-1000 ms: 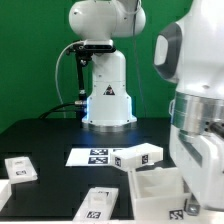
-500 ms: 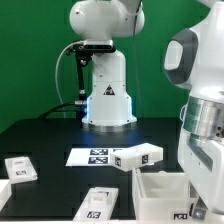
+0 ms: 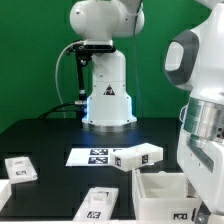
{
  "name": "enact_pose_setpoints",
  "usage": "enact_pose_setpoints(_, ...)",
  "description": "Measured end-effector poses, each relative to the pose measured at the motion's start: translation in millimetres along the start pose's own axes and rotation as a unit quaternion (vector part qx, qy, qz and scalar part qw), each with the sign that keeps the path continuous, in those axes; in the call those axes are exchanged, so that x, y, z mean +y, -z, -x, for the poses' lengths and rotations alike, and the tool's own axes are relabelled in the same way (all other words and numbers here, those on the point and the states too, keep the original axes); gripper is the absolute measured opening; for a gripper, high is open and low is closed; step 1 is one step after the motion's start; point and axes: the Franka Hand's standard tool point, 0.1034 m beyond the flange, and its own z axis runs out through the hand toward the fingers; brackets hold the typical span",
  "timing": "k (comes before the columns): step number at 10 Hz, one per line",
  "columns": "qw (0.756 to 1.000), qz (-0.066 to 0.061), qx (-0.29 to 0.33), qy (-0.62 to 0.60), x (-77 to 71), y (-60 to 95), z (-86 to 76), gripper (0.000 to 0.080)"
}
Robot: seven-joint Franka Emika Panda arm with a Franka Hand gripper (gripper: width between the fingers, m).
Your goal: Assemble cabinet
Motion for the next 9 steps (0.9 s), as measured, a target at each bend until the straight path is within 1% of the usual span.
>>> enact_pose_setpoints(1,1.0,-0.001,-0.001,0.001,-0.6,0.8,-0.2,0.0485)
enact_pose_setpoints(2,1.0,-0.012,-0.014,0.01,-6.9,12.5,-5.4,0.062)
enact_pose_setpoints(3,0.999,-0.025,-0.03,0.011,-8.7,27.5,-16.5,0.062)
enact_pose_setpoints(4,0.998,-0.034,-0.042,0.014,-4.5,38.2,-29.8,0.0757)
enact_pose_setpoints(5,0.998,-0.038,-0.053,0.02,0.7,47.4,-46.0,0.0787)
enact_pose_setpoints(6,0.998,-0.036,-0.054,0.021,0.9,50.4,-50.7,0.0787)
enact_pose_setpoints(9,0.998,-0.034,-0.052,0.025,2.5,46.8,-47.9,0.0797)
